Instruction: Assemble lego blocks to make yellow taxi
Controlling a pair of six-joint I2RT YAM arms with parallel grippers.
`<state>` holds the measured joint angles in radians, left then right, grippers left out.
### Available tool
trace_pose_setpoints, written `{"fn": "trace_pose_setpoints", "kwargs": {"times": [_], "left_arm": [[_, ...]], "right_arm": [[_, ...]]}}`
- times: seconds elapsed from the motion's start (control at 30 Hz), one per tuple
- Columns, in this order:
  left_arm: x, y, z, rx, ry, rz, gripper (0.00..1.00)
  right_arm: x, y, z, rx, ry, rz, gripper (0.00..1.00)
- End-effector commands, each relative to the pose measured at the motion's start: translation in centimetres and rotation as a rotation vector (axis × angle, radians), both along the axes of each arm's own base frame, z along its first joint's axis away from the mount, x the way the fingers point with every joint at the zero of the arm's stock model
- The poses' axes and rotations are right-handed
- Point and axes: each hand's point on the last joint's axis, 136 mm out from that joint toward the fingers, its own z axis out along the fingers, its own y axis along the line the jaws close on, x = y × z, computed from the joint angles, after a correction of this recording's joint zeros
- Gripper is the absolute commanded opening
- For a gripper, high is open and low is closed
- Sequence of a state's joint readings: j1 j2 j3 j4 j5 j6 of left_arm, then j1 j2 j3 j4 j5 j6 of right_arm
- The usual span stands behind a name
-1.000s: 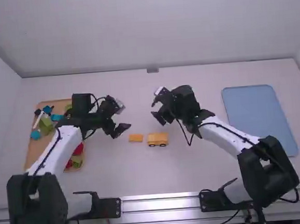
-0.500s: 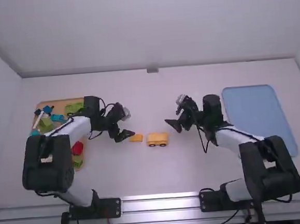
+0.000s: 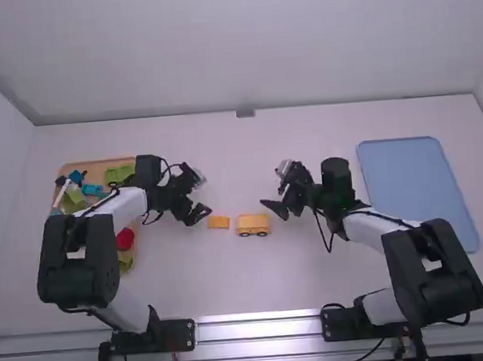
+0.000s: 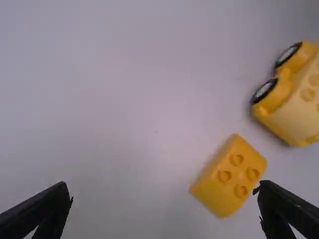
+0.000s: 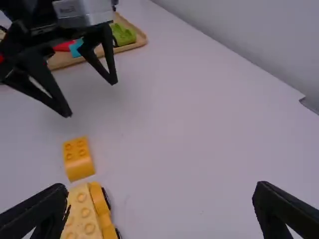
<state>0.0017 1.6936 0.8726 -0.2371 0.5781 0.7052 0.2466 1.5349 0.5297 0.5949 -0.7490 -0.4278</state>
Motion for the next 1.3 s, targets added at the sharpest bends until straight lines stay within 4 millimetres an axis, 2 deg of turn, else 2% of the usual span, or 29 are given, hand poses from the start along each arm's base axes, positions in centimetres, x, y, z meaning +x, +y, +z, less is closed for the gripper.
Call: {"fn": "trace_pose_setpoints", "kwargs": {"times": [0.0,0.13,0.2,0.23,0.33,0.57,0.67,0.83,1.03,1.13,1.27], "left_arm": [[0.9,0.4,0.1,0.002,0.023,0.078,0.99],[0.7,-0.4,0.5,0.011,-0.075,-0.075,0.99],[0.2,-1.1,0.8,-0.007,-0.153,-0.199,0.99],[-0.6,-2.1,1.1,-0.05,-0.202,-0.287,0.99],[-1.6,-3.3,1.5,-0.109,-0.28,-0.386,0.99],[-2.6,-5.2,2.5,-0.255,-0.425,-0.452,0.99],[-3.5,-6.2,3.8,-0.365,-0.514,-0.489,0.99],[-2.2,-5.6,3.3,-0.352,-0.439,-0.355,0.99],[-1.4,-5.4,3.2,-0.318,-0.441,-0.375,0.99],[-0.5,-5.2,2.6,-0.304,-0.411,-0.37,0.99],[0.7,-6.0,1.5,-0.341,-0.378,-0.43,0.99]], "right_arm": [[-0.3,0.1,0.6,-0.016,-0.059,0.026,0.99],[-0.2,-0.2,0.6,-0.011,-0.047,0.014,0.99],[-0.3,-0.2,0.4,-0.011,-0.035,0.018,0.99],[-0.4,-0.1,0.3,-0.012,-0.024,0.021,0.99],[-0.5,-0.1,0.1,-0.017,-0.002,0.022,0.99],[-1.4,0.9,0.2,-0.018,0.042,0.083,0.99],[-1.4,0.9,0.3,-0.017,0.041,0.096,0.99],[-1.5,1.3,0.5,-0.017,0.029,0.103,0.99],[-1.3,1.4,0.8,-0.009,0.013,0.105,0.99],[-1.6,1.4,0.9,-0.001,0.017,0.12,0.99],[-1.8,1.8,1.5,0.018,-0.008,0.152,0.99]]}}
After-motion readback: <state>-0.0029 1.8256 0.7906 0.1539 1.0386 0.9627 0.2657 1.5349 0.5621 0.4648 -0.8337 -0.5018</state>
